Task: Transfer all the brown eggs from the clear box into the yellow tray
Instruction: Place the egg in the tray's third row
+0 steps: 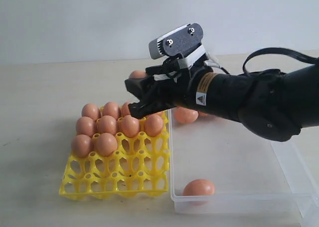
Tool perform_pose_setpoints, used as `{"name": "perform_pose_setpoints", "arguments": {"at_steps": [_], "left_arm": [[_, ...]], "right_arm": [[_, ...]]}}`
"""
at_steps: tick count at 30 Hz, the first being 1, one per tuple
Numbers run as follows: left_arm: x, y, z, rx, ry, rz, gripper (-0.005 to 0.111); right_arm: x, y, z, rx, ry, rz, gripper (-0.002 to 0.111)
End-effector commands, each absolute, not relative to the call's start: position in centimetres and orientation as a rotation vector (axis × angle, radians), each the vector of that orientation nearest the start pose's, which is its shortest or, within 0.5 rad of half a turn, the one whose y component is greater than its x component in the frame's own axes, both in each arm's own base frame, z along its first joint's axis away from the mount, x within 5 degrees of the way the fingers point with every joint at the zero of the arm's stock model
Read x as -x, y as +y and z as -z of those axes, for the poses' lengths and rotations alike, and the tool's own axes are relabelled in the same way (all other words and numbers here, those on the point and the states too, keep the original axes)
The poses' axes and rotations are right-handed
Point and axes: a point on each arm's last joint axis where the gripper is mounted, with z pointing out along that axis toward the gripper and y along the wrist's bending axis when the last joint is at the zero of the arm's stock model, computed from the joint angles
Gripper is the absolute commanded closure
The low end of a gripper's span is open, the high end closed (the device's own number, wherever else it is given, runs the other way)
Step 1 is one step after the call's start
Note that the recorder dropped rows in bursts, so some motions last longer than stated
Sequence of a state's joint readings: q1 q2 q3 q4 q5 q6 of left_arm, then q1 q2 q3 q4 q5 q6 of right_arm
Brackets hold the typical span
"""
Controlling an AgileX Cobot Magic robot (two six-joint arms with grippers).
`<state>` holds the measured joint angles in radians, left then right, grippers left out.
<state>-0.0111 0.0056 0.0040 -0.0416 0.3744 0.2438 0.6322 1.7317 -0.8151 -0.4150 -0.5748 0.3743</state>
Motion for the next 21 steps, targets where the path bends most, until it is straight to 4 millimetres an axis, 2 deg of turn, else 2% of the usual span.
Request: {"name": "perform_pose_setpoints", "arguments": {"at_steps": [1, 8, 14, 18, 21], "left_arm": [[-5.3, -0.2, -18.0, -0.198, 1.837, -0.108, 0.107], [-5.3, -0.2, -18.0, -0.198, 1.837, -0.108, 0.107], [-5.3, -0.2, -18.0, -0.198, 1.837, -0.108, 0.107], [-5.3, -0.2, -18.0, -0.198, 1.837, -0.108, 0.107], [-5.3, -0.2, -18.0, -0.198, 1.837, -0.108, 0.107]], "right_arm": [[-27.0, 23.6, -18.0, 0.694, 1.786, -0.844, 0.108], [-26.9, 24.2, -14.6, 0.673, 1.892, -0.951, 0.108], [-26.7, 24.4, -13.1, 0.643, 1.959, -1.008, 0.106], [-26.7, 24.4, -12.7, 0.622, 1.981, -1.025, 0.087], [-26.7, 24.4, -12.3, 0.615, 1.994, -1.028, 0.062]]}}
